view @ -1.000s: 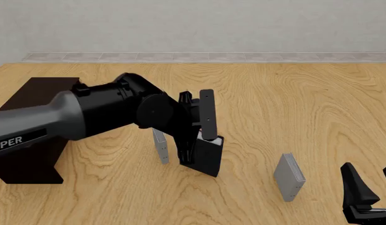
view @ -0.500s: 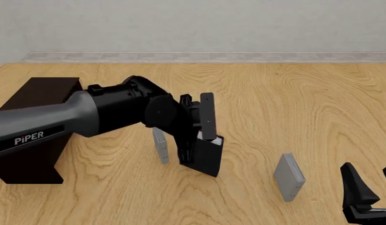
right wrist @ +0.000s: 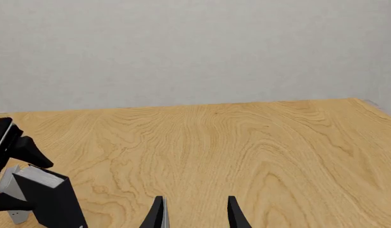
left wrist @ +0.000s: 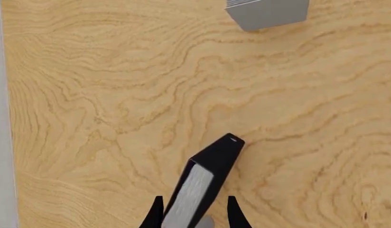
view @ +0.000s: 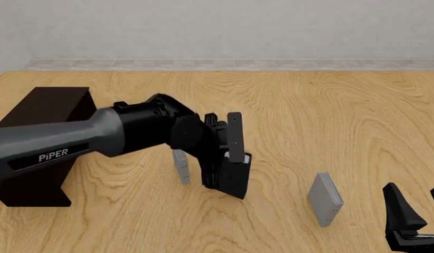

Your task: Pick up the book in the middle and place it on the cabinet shelf.

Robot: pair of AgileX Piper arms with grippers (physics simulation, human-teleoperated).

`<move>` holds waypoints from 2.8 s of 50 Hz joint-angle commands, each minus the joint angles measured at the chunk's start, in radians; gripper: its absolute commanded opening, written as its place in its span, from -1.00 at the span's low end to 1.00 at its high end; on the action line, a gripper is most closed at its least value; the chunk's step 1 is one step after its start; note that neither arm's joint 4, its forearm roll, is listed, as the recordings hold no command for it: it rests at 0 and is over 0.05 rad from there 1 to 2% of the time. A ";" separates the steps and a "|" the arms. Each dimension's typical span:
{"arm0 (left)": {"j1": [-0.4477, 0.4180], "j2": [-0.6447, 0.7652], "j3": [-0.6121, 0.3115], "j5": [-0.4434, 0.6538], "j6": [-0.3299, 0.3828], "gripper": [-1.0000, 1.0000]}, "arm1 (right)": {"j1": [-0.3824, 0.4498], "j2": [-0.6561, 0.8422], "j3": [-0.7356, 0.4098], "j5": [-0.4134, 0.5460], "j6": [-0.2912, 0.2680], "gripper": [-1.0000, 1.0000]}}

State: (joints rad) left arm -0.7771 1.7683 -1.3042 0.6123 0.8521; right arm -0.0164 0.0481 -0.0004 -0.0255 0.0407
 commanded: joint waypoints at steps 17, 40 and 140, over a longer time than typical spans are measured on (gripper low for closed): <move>0.009 0.043 0.078 -0.042 -0.046 1.00 | 0.000 0.002 0.000 -0.001 0.001 1.00; 0.022 0.020 0.043 0.013 -0.051 -1.00 | 0.000 0.003 0.000 -0.002 0.002 1.00; 0.467 -0.563 0.462 -0.502 0.547 -1.00 | -0.004 -0.010 0.000 0.006 0.000 1.00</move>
State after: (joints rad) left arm -0.3957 1.2572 -0.9142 0.2047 1.3035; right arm -0.0205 0.0400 -0.0004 -0.0207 0.0419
